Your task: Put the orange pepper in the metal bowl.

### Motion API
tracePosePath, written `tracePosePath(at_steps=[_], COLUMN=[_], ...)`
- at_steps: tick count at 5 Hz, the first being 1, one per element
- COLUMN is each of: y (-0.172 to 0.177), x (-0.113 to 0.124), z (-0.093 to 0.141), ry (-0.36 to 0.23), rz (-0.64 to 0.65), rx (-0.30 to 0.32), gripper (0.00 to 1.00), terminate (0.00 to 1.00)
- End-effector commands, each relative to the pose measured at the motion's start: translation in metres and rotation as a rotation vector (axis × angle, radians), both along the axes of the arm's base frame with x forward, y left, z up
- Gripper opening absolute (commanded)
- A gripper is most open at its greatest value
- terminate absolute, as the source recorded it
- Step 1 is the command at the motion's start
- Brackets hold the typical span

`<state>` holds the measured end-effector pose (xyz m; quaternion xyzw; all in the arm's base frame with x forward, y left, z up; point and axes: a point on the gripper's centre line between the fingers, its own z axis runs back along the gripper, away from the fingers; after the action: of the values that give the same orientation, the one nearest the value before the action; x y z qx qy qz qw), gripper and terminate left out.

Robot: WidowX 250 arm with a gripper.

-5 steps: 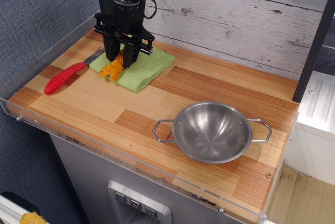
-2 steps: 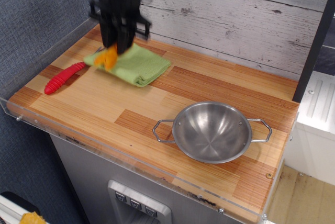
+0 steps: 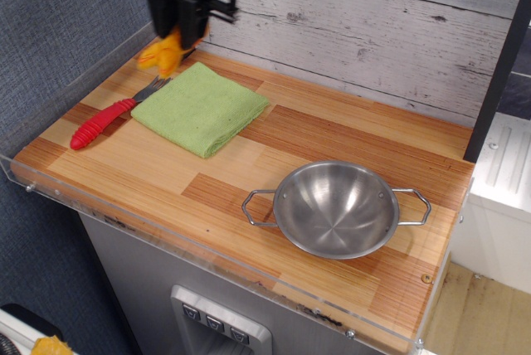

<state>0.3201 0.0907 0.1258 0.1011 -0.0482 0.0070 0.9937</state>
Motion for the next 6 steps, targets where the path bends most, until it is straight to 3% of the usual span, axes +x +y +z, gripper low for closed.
tracePosePath(at_steps=[1, 2, 3, 5, 6], y=[-0.079, -0.110, -0.136, -0.154, -0.149], x=[-0.023, -0.037, -0.048, -0.061, -0.064], z=[-0.010, -0.020, -0.024, -0.018, -0.014], ry=[0.017, 0.011, -0.015, -0.057, -0.075], rz=[-0.197, -0.213, -0.187, -0.189, -0.184], rx=[-0.120, -0.139, -0.196, -0.157, -0.137], gripper=[0.00, 0.00, 0.00, 0.00, 1.00], terminate=[0.00, 0.00, 0.00, 0.00, 0.00])
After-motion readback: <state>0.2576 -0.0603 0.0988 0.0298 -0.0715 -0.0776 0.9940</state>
